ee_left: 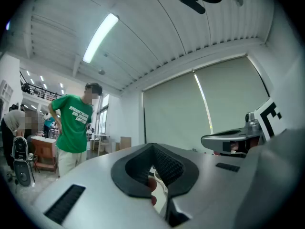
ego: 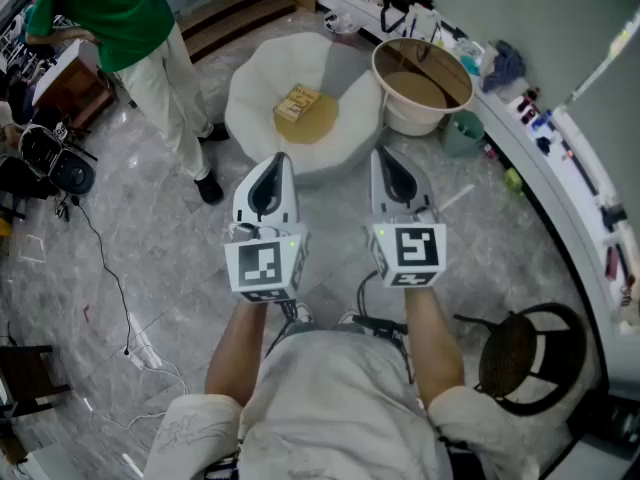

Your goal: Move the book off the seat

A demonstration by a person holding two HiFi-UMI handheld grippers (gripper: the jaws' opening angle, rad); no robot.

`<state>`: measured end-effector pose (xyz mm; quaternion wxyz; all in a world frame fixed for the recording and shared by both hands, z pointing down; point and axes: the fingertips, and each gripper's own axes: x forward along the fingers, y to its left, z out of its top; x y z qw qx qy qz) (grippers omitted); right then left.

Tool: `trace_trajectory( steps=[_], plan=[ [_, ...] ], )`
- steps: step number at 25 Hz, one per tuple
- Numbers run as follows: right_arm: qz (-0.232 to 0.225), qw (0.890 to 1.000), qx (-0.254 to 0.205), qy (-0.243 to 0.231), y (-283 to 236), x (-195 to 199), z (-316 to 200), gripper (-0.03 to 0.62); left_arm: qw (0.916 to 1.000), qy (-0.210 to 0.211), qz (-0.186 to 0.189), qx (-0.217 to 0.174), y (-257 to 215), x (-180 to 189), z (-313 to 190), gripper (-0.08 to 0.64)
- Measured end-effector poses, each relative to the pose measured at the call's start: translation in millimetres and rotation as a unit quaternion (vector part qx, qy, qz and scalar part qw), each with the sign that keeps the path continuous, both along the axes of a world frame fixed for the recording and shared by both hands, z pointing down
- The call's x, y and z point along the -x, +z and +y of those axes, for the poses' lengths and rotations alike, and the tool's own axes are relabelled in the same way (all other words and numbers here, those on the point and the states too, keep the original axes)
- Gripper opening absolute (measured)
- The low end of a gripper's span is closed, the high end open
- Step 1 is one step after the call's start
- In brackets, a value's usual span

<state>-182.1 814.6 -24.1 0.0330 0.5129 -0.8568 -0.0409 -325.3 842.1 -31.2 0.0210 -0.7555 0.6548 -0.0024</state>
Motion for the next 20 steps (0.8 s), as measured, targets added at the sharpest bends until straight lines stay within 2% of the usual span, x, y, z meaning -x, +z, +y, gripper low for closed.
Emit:
trace_trajectory(
  steps=[10, 15, 20],
  plan=[
    [-0.004, 1.0, -0.001, -0.003, 6.6, -12.8, 6.1, -0.002, 1.0, -0.005, -0.006, 0.002, 3.5, -15.8, 4.7, 0.002],
    [-0.009, 1.0, 0.014, -0.006, 13.1, -19.9, 10.2, -0.002, 1.0, -0.001, -0.007, -0.007, 5.0, -29.4, 6.8, 0.002],
    [-0.013, 1.0, 0.006, -0.009, 16.6, -31.9, 8.3, -0.002, 0.9999, -0.009, -0.008, 0.006, 14.6, -42.8, 10.4, 0.002]
  ],
)
